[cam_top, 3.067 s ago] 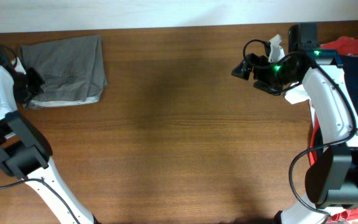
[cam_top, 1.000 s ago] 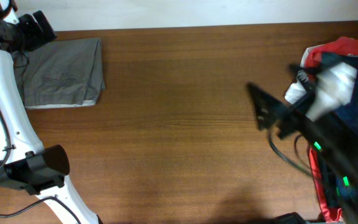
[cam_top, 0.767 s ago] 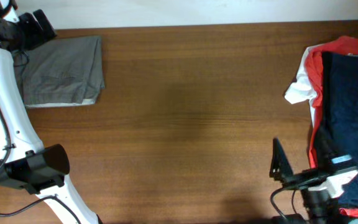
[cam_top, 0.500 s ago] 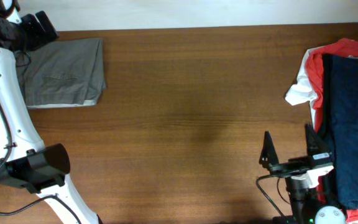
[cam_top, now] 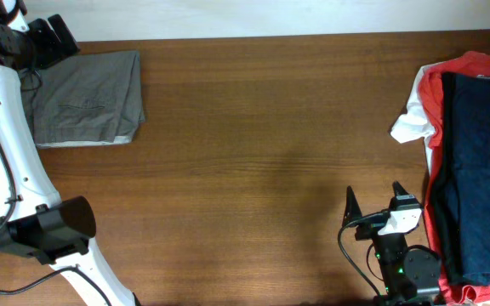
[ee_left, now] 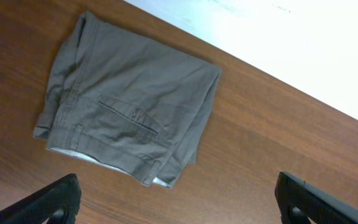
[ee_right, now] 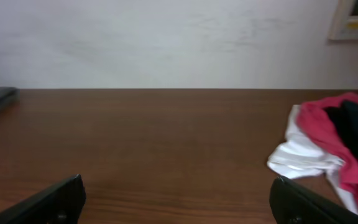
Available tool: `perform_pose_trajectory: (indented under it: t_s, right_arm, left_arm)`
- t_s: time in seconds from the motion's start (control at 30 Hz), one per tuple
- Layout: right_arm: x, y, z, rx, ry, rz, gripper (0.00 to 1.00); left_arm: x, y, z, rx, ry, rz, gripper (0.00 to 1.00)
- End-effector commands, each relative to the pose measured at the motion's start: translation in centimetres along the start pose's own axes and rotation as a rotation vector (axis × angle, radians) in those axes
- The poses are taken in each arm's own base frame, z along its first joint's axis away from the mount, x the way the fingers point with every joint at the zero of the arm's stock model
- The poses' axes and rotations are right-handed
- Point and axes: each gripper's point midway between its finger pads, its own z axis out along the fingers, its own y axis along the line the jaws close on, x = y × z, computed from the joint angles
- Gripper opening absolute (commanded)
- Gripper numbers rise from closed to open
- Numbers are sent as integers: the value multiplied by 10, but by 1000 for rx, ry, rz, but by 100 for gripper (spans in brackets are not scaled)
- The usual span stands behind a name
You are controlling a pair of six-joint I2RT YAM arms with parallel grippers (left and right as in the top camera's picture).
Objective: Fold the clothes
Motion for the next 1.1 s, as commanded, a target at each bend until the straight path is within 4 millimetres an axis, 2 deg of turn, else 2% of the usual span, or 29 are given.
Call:
perform_pose_trajectory:
  t_s: [0.0,0.1,0.53,0.67,0.7,0.73,0.77,0.8,0.87,0.9,0.93,1.0,1.03,1.07]
  right_arm:
    - [2,-12,-1,66,6,-94,98]
    - [2,-6,0,31,5,-132,98]
    - [2,-7,0,35,6,-130,99]
    - [2,-7,0,35,5,-130,98]
    - [2,-7,0,35,6,-130,98]
    - [2,-7,0,35,6,-130,98]
    - [2,-7,0,35,6,-130,98]
    - [2,-7,0,35,6,-130,98]
    - [2,-7,0,35,6,-130,98]
    - [2,-7,0,35,6,-130,98]
    - [2,-7,0,35,6,-130,98]
    - [2,-7,0,35,6,-130,98]
    - [2,-7,0,35,6,-130,98]
    - [2,-7,0,35,6,-130,98]
  left_arm:
    - [0,-1,0,3,0,-2,99]
    - [0,-1,0,3,0,-2,99]
    - [0,-1,0,3,0,-2,99]
    - [3,2,12,-6,23,-4,99]
    - [-1,-1,-4,2,-9,-1,99]
    - [-6,-7,-30,18,-59,9,99]
    - [-10,-24,-90,59,-170,35,99]
    - [-10,-30,-115,77,-215,45,99]
    - [1,-49,-204,149,-374,85,99]
    - [17,-54,-268,197,-492,105,99]
    - [28,-56,-299,227,-550,118,99]
    - [49,-59,-346,278,-635,139,99]
    - [66,-56,-379,309,-700,148,100]
    - [75,-52,-396,320,-738,149,99]
